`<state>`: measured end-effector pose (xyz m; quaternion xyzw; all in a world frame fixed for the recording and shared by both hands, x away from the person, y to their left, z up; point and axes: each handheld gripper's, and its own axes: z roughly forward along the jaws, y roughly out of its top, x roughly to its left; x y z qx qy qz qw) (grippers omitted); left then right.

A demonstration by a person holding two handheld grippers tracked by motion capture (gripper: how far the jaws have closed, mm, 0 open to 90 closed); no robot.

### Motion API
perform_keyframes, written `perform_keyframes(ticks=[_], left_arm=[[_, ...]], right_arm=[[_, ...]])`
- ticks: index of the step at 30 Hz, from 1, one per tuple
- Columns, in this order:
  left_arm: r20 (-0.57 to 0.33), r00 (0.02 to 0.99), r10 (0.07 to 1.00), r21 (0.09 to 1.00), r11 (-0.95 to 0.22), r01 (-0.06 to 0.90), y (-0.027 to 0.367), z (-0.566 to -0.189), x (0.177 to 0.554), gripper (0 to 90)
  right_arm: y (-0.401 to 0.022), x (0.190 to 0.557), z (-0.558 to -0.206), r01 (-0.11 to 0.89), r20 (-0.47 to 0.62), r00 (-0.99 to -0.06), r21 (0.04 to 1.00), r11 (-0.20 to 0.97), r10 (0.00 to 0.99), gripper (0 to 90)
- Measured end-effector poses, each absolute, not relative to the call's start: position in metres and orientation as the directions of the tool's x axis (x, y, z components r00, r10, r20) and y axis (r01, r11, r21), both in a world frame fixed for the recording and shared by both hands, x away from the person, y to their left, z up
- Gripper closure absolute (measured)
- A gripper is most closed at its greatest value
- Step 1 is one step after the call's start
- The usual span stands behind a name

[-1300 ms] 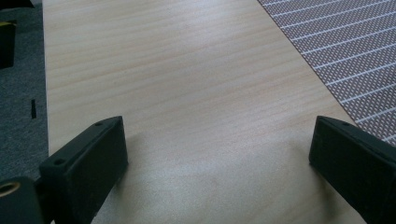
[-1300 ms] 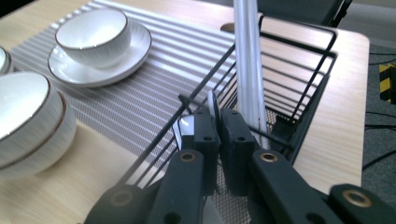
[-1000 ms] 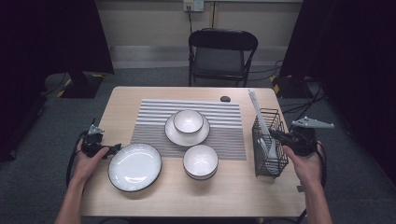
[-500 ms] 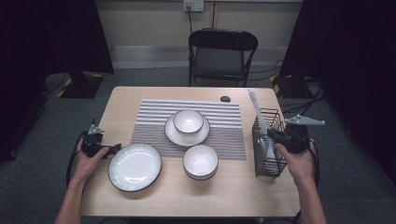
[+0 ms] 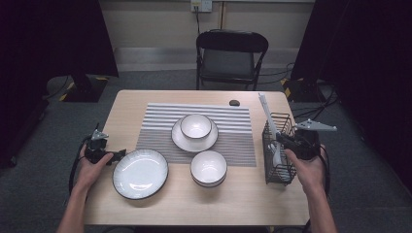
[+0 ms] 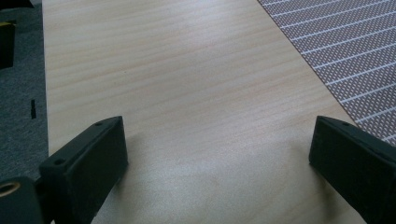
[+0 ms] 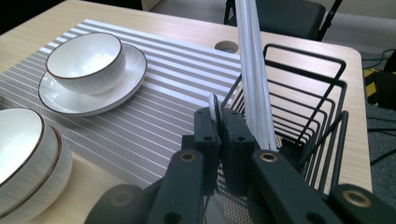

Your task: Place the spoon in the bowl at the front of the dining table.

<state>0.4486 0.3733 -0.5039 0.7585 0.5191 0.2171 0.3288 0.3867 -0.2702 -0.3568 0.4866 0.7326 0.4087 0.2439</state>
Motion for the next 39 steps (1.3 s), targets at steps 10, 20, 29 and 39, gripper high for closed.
perform_keyframes(ticks=[10, 20, 29, 39], left_arm=[[-0.011, 0.367, 0.93, 0.724, -0.246, 0.645, 0.373, -0.504, 0.449, 3.8], [-0.012, 0.367, 0.93, 0.724, -0.245, 0.645, 0.373, -0.504, 0.449, 3.8], [-0.012, 0.367, 0.93, 0.724, -0.245, 0.645, 0.373, -0.504, 0.449, 3.8], [-0.011, 0.367, 0.93, 0.724, -0.246, 0.645, 0.373, -0.504, 0.449, 3.7]], right_arm=[[-0.272, 0.382, -0.347, 0.479, 0.044, -0.401, 0.862, 0.168, 0.915, 86.3], [-0.27, 0.379, -0.337, 0.452, 0.039, -0.397, 0.878, 0.159, 0.917, 86.3], [-0.266, 0.379, -0.326, 0.429, 0.018, -0.407, 0.887, 0.174, 0.913, 86.3], [-0.261, 0.379, -0.312, 0.404, 0.011, -0.414, 0.898, 0.173, 0.91, 86.3]])
